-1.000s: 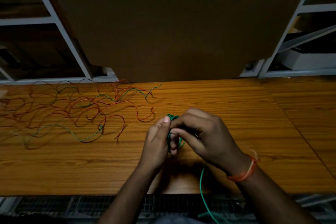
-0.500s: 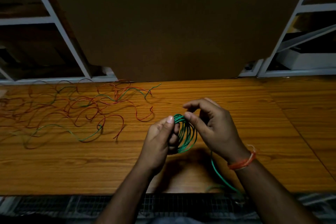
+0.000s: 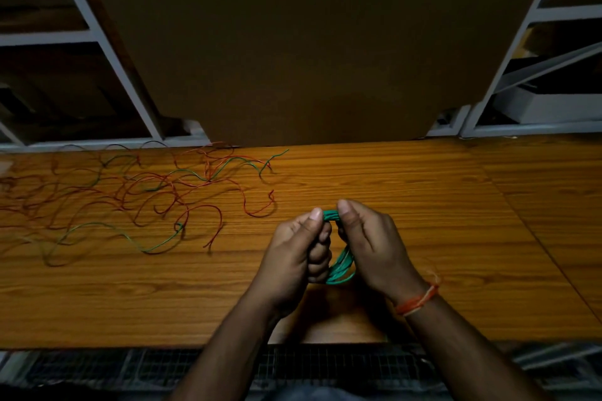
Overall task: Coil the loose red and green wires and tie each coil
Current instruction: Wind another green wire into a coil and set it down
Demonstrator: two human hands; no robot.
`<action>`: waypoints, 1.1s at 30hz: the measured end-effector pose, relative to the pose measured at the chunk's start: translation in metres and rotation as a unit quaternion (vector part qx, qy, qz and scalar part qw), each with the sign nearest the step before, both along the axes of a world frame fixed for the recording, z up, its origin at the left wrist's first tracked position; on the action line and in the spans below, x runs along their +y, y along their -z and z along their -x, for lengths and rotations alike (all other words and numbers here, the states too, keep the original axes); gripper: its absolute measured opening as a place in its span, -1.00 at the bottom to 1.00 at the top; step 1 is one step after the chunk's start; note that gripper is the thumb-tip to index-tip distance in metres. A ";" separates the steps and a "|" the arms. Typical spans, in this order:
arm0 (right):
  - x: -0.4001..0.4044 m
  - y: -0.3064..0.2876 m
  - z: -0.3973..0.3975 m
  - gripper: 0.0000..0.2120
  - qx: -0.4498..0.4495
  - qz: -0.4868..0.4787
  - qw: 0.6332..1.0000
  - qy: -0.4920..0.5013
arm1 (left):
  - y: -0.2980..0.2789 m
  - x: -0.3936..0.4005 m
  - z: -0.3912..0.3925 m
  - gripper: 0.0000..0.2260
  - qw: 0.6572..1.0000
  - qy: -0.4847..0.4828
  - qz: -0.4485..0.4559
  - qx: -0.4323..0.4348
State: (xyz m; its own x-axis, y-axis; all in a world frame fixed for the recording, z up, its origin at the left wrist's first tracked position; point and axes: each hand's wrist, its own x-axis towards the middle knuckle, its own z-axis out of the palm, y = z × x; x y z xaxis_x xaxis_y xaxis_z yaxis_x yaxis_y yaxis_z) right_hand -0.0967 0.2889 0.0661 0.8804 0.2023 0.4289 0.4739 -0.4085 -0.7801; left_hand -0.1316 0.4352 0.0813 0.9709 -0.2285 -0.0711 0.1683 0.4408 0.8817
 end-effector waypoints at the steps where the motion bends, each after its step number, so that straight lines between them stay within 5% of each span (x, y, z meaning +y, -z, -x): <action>1: 0.000 0.002 -0.001 -0.55 0.011 -0.011 1.000 -0.006 | 0.001 0.000 0.000 -0.70 0.999 -0.002 0.028 0.020; 6: -0.019 0.017 -0.005 -0.60 0.070 0.015 0.997 -0.032 | 0.005 0.009 -0.009 -0.67 0.965 -0.025 0.216 0.146; 10: -0.043 0.029 -0.001 -0.72 0.084 0.080 0.991 -0.071 | 0.006 0.024 -0.015 -0.67 0.946 -0.072 0.278 0.151; 16: -0.085 0.047 0.013 -0.59 0.030 0.224 0.973 -0.043 | 0.010 0.055 -0.027 -0.66 0.904 -0.182 0.366 0.124; 21: -0.098 0.030 0.040 -0.71 -0.010 0.198 0.976 -0.087 | 0.015 0.041 -0.030 -0.69 0.936 -0.221 0.256 0.097; 27: -0.086 -0.017 0.055 -0.78 -0.091 0.215 0.964 -0.124 | 0.026 -0.031 -0.020 -0.73 0.983 -0.184 -0.023 -0.001; 31: -0.107 -0.026 0.056 -0.80 -0.097 0.212 0.968 -0.090 | 0.025 -0.076 -0.008 -0.63 0.970 -0.094 -0.194 -0.109; 33: -0.123 -0.028 0.058 -0.80 -0.090 0.197 0.974 -0.073 | 0.023 -0.098 -0.002 -0.64 0.967 -0.067 -0.211 -0.122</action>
